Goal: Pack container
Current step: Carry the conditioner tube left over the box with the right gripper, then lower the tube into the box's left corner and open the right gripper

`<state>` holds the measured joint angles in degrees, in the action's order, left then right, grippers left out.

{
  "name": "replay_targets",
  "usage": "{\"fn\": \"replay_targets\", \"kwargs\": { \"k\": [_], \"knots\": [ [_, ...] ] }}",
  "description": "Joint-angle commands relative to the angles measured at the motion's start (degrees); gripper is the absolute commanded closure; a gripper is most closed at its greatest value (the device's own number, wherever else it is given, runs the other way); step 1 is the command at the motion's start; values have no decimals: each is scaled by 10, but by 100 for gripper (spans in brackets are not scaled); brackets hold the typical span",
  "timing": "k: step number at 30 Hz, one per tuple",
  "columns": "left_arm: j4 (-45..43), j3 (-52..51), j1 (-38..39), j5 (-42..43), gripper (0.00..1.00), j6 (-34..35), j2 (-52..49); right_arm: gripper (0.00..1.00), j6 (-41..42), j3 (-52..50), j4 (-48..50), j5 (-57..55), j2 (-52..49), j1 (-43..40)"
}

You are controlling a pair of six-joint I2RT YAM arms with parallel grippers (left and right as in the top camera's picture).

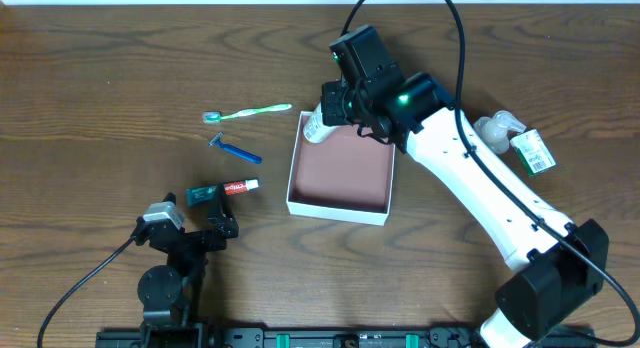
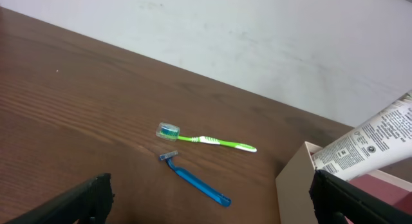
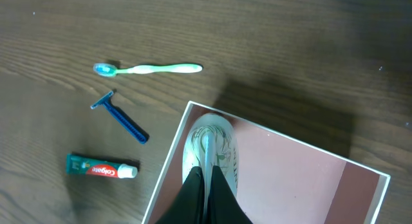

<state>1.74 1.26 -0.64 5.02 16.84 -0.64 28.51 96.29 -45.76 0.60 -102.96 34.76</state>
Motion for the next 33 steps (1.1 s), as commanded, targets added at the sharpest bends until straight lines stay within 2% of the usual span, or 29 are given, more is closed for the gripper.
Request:
{"fn": "replay_targets", "kwargs": {
  "k": [1,3,5,12,19,23,24,27,33],
  "knots": [
    [19,-10,-3,10,2,-3,0,99,11,15,12,-8,-4,6],
    [19,-10,-3,10,2,-3,0,98,11,15,15,-8,-7,7],
    [19,-10,-3,10,2,-3,0,89,11,15,18,-7,-10,8],
    [19,-10,-3,10,2,-3,0,89,10,15,34,-3,-12,18],
    [19,-10,-3,10,2,-3,0,82,6,15,67,1,-12,36],
    [19,-10,-3,10,2,-3,0,69,6,15,73,3,-12,39],
    [19,-10,-3,10,2,-3,0,62,6,15,73,4,-12,40],
    [19,-10,-3,10,2,-3,0,50,6,15,72,7,-12,41],
    [19,-10,-3,10,2,-3,0,41,-1,16,53,55,4,40]
  ]
}}
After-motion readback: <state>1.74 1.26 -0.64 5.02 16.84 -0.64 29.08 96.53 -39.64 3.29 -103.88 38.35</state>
